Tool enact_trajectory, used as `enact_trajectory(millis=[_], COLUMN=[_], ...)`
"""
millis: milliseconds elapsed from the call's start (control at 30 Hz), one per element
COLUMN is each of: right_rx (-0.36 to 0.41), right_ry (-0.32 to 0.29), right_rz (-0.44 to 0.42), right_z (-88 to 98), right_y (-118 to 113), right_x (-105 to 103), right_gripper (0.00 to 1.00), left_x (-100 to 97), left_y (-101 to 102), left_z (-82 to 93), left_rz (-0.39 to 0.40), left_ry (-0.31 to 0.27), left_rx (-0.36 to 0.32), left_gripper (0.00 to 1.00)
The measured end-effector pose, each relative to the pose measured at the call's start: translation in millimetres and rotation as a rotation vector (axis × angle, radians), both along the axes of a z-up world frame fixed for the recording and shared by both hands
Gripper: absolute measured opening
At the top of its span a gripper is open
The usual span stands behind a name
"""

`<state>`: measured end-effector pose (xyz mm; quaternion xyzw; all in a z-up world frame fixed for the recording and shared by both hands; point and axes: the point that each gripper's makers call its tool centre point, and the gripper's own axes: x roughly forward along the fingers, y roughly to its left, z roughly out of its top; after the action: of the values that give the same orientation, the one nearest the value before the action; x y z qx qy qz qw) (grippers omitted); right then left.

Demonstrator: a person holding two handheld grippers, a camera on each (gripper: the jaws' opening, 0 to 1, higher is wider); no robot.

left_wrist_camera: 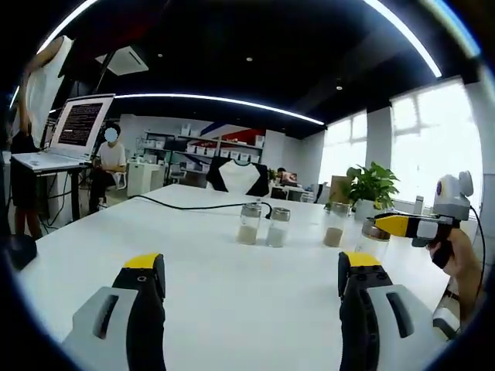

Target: Rotate the seasoning bottle until the label or dispensing opening points toward the visible target arrow and the bottle remains upright within the marked orientation range

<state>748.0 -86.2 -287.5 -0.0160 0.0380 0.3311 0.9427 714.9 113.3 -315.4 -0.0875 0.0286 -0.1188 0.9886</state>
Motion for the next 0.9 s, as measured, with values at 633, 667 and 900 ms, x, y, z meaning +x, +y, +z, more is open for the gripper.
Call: enact_trajectory(millis=[633,667,900], right_rx=[0.115,0.117,0.083], right_ry=[0.053,0.059,0.056], right_rz=[0.458,0.479,0.566], right_z=[-3.6,-4.8,-14.2], right_y=[12,10,13], right_x=[-4,-3,-3], right_gripper=[0.66,0.66,0.65], left_x=[-9.8,-9.4,-6.3], left_y=[1,1,-6], left_z=[21.0,20.7,15.1], left_rz=[-0.032,-0.032,-0.05], left_ry=[-0.055,-0.055,-0.045], left_rx=[-0.041,-0.039,-0.002], left_gripper=[0.97,0.97,0.98])
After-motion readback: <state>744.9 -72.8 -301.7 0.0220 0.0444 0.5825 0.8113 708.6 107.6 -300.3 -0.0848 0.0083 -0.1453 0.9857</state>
